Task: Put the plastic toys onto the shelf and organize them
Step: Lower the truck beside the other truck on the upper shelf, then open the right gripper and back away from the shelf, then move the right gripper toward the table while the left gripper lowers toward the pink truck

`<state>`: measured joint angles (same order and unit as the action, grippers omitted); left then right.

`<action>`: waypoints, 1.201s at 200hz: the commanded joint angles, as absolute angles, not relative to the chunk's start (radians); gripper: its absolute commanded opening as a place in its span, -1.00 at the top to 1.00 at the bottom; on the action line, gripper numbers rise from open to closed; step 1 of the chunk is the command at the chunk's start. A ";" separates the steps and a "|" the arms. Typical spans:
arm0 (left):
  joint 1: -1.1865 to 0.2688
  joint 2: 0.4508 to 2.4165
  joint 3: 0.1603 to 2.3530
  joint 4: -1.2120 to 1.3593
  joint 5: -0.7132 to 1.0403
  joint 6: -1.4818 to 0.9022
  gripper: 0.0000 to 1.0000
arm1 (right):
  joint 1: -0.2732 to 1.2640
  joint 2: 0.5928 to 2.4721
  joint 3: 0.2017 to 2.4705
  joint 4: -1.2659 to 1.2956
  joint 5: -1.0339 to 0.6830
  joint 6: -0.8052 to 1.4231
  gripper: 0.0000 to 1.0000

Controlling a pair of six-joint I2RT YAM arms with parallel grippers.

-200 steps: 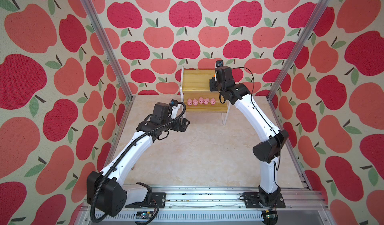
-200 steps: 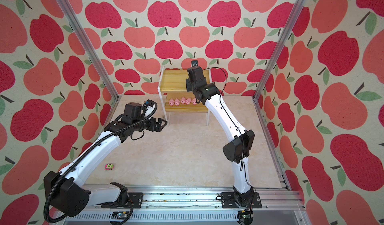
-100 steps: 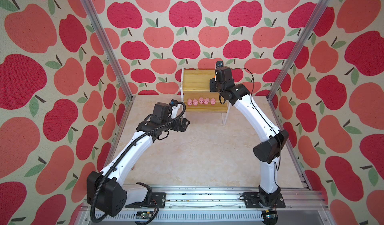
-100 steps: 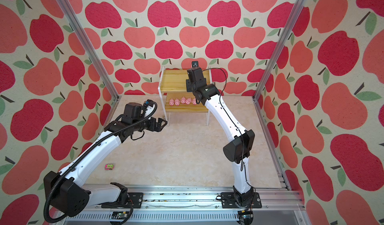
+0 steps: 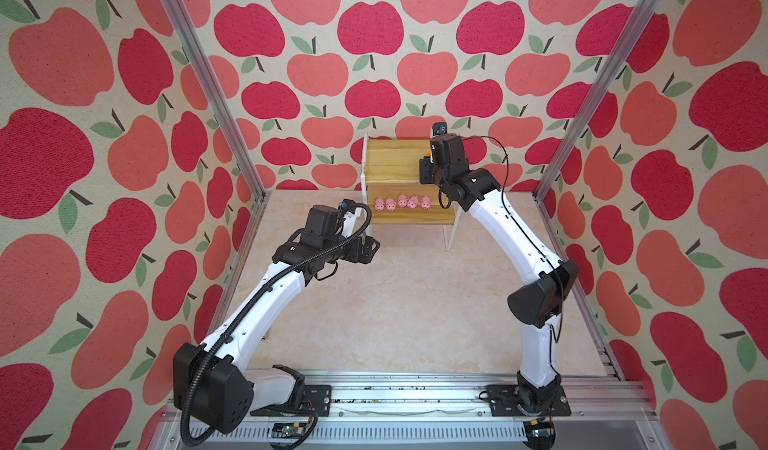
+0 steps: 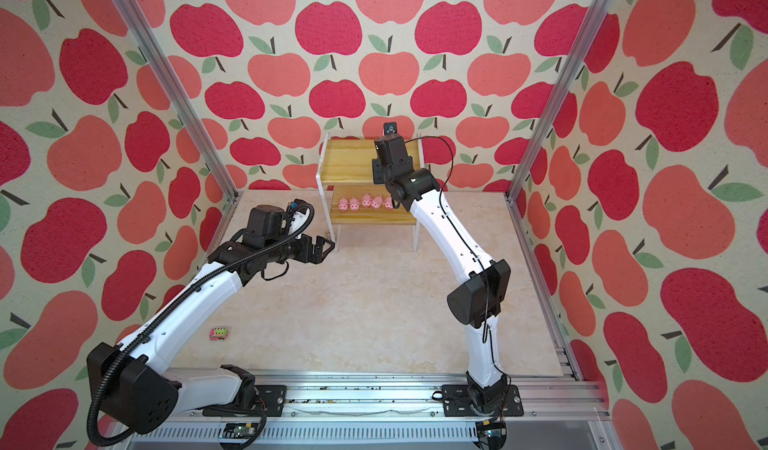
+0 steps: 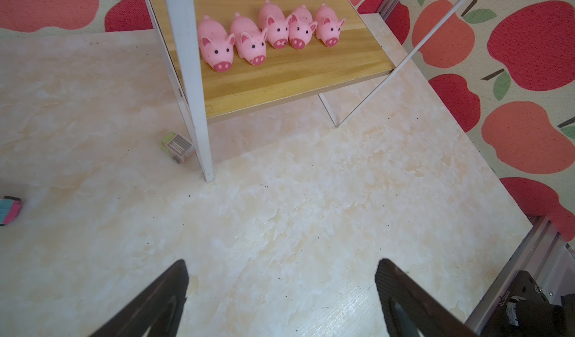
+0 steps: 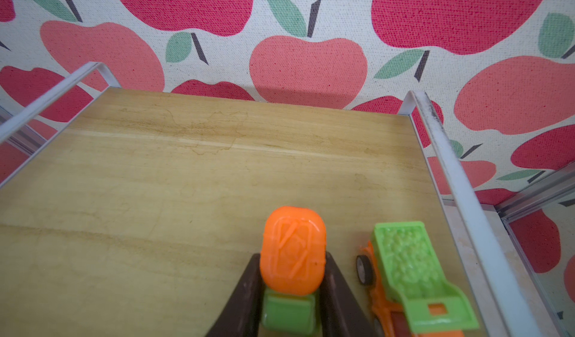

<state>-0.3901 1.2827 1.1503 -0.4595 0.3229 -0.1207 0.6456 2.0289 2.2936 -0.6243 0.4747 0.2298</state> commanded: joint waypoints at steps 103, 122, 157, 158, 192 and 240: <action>-0.356 1.268 1.131 -0.422 0.339 -0.164 -0.97 | 0.671 2.023 2.493 -0.633 0.485 0.103 -0.22; -0.321 1.277 1.126 -0.419 0.348 -0.196 -0.99 | 0.705 1.971 2.466 -0.593 0.509 0.034 -0.33; -0.204 1.305 1.108 -0.401 0.367 -0.276 -0.98 | 0.835 1.698 1.989 -0.283 0.512 -0.102 -0.56; -0.201 1.305 1.108 -0.400 0.367 -0.277 -0.98 | 0.840 1.688 1.969 -0.270 0.512 -0.105 -0.57; -0.101 1.355 1.103 -0.418 0.328 -0.313 -0.98 | 1.011 1.434 1.411 0.030 0.503 -0.134 -0.62; 0.034 1.446 1.102 -0.446 0.213 -0.386 -0.98 | 1.173 1.442 1.052 0.195 0.311 -0.054 -0.63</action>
